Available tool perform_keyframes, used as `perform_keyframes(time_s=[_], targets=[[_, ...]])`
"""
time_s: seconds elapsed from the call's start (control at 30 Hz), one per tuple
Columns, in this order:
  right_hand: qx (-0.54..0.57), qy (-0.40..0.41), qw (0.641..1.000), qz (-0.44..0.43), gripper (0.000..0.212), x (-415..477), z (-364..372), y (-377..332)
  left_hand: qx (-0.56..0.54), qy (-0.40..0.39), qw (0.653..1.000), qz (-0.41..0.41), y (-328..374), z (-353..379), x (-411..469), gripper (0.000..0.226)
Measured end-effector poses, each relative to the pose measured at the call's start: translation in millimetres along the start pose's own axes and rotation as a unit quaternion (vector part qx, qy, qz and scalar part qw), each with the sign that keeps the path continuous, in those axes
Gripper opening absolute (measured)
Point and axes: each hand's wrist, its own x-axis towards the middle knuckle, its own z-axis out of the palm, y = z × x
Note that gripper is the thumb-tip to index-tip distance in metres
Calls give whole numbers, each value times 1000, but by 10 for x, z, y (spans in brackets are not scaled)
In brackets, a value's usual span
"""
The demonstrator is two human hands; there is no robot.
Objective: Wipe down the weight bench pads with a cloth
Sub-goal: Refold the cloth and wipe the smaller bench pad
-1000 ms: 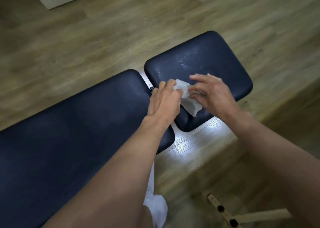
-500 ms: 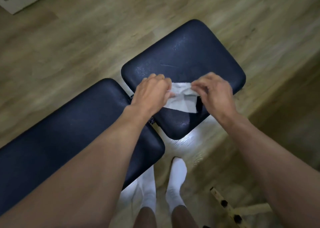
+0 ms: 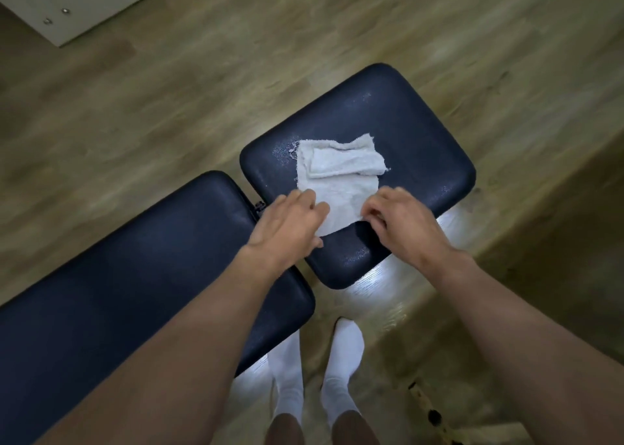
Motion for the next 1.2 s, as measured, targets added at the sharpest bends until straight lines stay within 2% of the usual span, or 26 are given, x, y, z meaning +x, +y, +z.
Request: perform_keyframes(time_s=[0.07, 0.13, 0.23, 0.3, 0.37, 0.47, 0.53, 0.6, 0.67, 0.8, 0.9, 1.0, 1.07, 1.13, 1.2], targets=[[25, 15, 1000, 10, 4, 37, -65, -33, -8, 32, 999, 5, 39, -14, -28, 18], [55, 29, 998, 19, 3, 73, -190, -66, -93, 75, 992, -34, 67, -111, -26, 10], [63, 97, 993, 11, 6, 193, -523, -103, -233, 178, 948, -124, 72, -469, 61, 5], [89, 143, 986, 10, 13, 317, -836, -158, -287, 229, 918, -149, 77, -813, 193, 7], [141, 158, 977, 28, 17, 406, -1167, -258, -358, 234, 891, -151, 82, -1187, 315, 13], [214, 119, 967, 64, 22, 381, -1597, -404, -461, 153, 864, -131, 70, -1648, 356, 12], [236, 62, 968, 63, 22, 285, -1814, -485, -479, 89, 866, -111, 63, -1861, 279, 12], [258, 32, 964, 57, 23, 203, -1975, -537, -485, 73, 866, -97, 71, -2018, 213, 13], [264, 56, 961, 56, 22, 212, -2084, -544, -475, 109, 868, -101, 81, -2125, 229, 11], [210, 166, 963, 40, 13, 480, -2165, -496, -397, 237, 878, -121, 84, -2172, 457, 13], [151, 205, 966, 39, 15, 681, -2036, -426, -396, 256, 872, -128, 78, -2032, 628, 17], [102, 198, 975, 21, 17, 675, -1695, -305, -365, 217, 894, -140, 78, -1687, 694, 19], [55, 136, 989, 13, 18, 584, -1376, -182, -319, 156, 926, -132, 70, -1368, 664, 18], [36, 41, 998, 34, 20, 481, -1052, -43, -271, 53, 953, -126, 41, -1035, 633, 19], [44, -4, 996, 72, 22, 440, -801, 86, -235, -15, 961, -145, -2, -783, 654, 24]])
